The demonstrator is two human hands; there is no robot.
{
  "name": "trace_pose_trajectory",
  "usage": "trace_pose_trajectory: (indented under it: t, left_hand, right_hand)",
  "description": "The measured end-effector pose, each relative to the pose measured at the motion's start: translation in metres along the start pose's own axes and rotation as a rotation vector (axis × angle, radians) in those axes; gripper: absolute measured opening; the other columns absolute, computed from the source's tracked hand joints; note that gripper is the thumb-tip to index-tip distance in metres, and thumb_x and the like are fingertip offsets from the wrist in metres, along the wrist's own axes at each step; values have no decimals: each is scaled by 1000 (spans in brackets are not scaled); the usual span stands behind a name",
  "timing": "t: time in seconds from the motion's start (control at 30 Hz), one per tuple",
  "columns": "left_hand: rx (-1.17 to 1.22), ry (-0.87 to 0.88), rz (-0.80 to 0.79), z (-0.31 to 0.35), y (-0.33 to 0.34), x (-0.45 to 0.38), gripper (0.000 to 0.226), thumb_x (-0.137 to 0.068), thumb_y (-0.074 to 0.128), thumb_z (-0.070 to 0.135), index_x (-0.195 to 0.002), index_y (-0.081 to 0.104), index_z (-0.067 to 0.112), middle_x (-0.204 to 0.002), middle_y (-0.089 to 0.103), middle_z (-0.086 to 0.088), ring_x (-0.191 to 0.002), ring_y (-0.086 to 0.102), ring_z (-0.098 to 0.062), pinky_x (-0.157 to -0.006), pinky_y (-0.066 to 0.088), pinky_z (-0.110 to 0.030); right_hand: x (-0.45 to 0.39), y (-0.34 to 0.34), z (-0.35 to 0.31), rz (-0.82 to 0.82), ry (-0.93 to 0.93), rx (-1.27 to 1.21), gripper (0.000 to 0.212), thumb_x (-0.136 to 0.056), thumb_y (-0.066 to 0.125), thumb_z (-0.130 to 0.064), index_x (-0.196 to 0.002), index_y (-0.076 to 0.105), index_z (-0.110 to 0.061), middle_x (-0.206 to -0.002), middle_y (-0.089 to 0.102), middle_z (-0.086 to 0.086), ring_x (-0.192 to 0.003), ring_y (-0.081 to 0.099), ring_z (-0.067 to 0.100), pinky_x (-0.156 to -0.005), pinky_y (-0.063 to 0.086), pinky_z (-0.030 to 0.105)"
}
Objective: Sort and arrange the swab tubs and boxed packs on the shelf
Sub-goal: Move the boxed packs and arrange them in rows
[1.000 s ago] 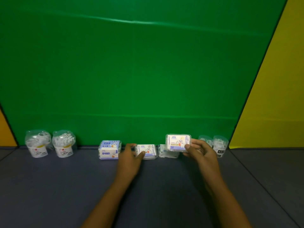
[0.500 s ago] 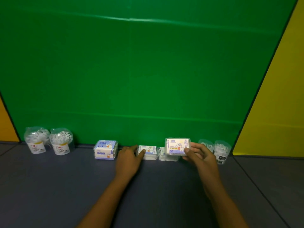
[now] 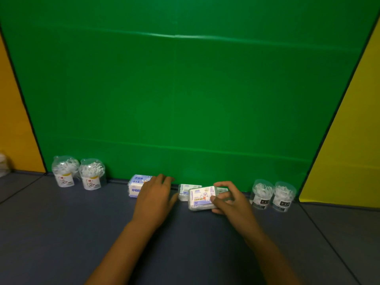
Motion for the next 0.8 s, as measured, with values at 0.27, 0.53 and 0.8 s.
trace_pose_trajectory:
  t: [0.27,0.53,0.8]
  left_hand:
    - [-4,-15,16,-8,-20,16,40,-87,61,32,-125,57,20,-121,59,-1,-110,56,-22,-84,48,-35]
    - [5,-29,26,-20,-29,18,38,-84,65,24,-121,60,20,-115,59,-2,-106,55,-23,-77,51,-36]
    - [-7,-53,10,-47,-50,36,37,-84,64,24,-119,59,18,-112,61,-5,-97,59,-25,-72,49,-35]
  right_hand:
    - [-10,23,19,-23,17,265,22,-86,74,-27,-103,60,-28,-79,68,8,-69,71,19,-73,60,38]
    - [-10,30,20,30,-26,538,22,-89,70,-30,-108,63,-20,-85,65,-2,-74,58,4,-61,41,12]
    - [-1,48,-6,62,-186,695,26,-92,64,-29,-114,56,-20,-95,58,-4,-86,56,12,-76,46,30]
Point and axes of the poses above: each hand's wrist, its own x-axis away from the middle knuckle, its own y-axis out of the palm, z = x × y, the point moved 3 cm from there along -x, towards the middle knuckle
